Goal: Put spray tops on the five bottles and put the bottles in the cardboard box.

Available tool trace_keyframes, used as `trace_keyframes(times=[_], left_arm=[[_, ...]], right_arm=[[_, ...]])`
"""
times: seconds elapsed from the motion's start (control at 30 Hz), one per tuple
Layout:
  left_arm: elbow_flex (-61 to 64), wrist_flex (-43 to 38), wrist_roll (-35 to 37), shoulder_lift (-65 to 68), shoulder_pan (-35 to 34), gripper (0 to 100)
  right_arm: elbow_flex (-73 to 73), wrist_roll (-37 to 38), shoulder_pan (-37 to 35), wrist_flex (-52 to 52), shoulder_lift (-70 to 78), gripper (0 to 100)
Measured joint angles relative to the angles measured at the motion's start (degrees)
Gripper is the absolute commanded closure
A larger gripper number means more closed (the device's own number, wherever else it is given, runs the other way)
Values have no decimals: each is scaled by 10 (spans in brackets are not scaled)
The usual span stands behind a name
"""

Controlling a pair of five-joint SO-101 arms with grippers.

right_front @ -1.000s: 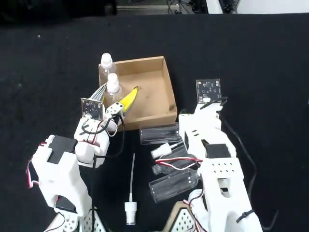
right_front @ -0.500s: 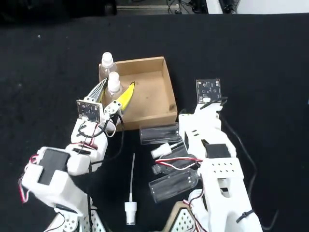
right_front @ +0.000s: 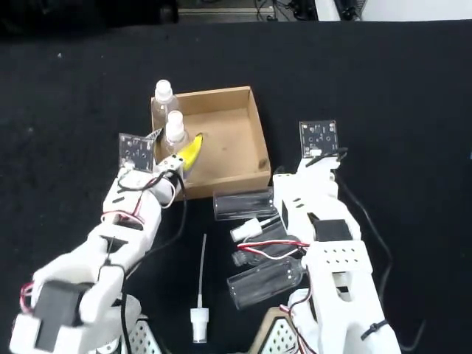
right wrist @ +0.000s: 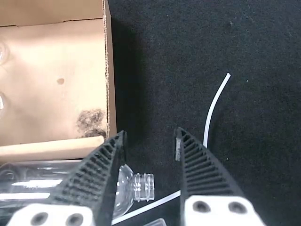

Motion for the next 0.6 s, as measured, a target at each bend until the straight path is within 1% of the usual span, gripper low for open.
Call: trace_keyframes(times=[0.1,0.4,0.6], left_arm=[[0,84,0,-47,0,732],[-9,265,0,-151,-12,736],[-10,414,0,-250,-7,737]], right_arm=[[0,0,0,0,0,861],[0,0,0,0,0,861],[0,0,0,0,0,861]])
